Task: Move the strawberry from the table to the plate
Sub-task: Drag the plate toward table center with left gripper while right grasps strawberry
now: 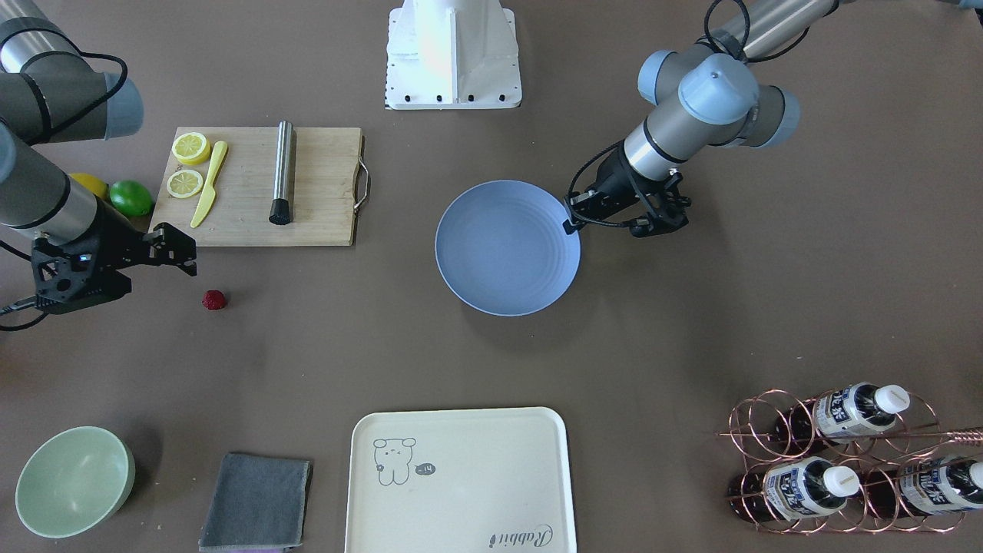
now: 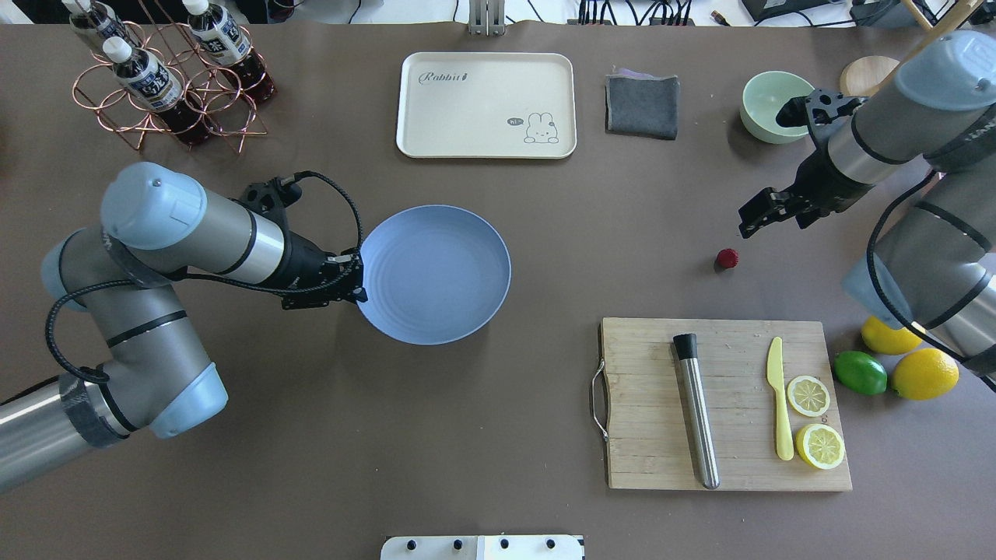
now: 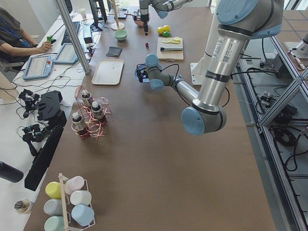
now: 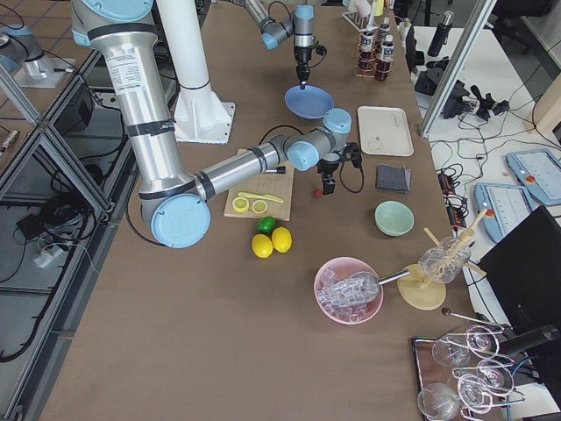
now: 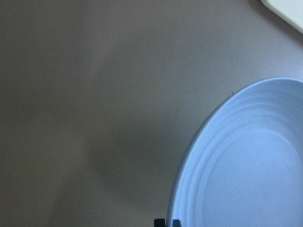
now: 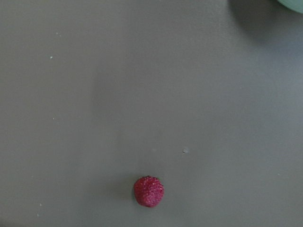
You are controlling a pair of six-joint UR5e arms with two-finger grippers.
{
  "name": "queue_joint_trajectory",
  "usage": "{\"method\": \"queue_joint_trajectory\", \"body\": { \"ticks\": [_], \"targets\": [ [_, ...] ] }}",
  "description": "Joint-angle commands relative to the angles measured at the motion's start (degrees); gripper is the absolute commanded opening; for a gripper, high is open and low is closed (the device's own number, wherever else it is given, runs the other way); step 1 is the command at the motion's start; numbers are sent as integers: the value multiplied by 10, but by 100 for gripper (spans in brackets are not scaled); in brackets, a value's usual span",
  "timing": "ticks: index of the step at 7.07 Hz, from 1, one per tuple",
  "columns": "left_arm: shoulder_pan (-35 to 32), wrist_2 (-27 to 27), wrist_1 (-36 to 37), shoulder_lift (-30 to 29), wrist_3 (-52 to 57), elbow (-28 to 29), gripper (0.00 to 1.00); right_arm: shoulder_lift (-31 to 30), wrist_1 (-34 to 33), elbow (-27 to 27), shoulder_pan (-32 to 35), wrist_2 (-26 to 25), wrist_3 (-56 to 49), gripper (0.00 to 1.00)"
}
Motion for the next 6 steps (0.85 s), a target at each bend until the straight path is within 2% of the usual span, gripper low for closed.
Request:
{"method": "queue_joint_trajectory", "body": {
  "ticks": [1, 4, 5, 6],
  "targets": [
    [33, 40, 0, -37, -23, 28, 0, 17, 43, -46, -31, -26, 20, 100],
    [46, 55, -1, -37, -28, 31, 0, 26, 43, -64, -55, -50, 20, 100],
    [47, 55, -1, -37, -28, 31, 0, 26, 44, -71, -59, -51, 20, 96],
    [47, 56, -1, -37, -28, 32, 0, 27, 44, -76, -62, -51, 20, 83]
  ]
}}
